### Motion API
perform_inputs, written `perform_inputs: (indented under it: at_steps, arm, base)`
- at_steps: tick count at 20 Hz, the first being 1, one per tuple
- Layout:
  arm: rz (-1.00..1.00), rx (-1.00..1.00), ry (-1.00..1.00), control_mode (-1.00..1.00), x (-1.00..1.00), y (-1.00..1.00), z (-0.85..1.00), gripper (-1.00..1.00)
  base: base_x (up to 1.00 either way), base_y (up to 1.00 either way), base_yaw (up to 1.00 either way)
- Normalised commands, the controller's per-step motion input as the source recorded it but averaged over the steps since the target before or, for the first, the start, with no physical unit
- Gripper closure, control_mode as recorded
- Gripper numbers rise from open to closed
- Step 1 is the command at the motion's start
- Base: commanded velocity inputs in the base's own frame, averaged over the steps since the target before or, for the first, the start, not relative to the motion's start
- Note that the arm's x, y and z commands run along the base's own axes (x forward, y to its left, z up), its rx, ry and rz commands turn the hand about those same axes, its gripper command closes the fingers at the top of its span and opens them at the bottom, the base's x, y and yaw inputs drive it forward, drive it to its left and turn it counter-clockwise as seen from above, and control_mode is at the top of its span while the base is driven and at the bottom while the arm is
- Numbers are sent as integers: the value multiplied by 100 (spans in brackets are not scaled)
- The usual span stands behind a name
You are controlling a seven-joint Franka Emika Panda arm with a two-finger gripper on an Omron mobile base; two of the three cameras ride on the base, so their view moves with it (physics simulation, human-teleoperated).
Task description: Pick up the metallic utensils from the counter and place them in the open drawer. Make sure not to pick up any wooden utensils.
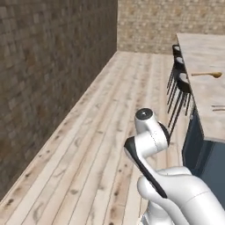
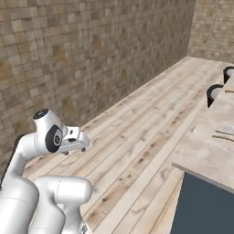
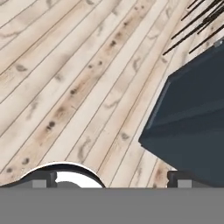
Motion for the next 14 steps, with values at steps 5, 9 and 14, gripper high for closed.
perform_inputs:
  at_steps: [5, 9, 14]
  arm:
    - [0, 0, 0, 100, 0, 0, 0, -100]
    - [0, 0, 0, 100, 0, 0, 0, -100]
    - [0, 0, 0, 100, 0, 0, 0, -100]
  base:
    - [100, 47, -51]
    - [100, 29, -63]
    - [89, 25, -66]
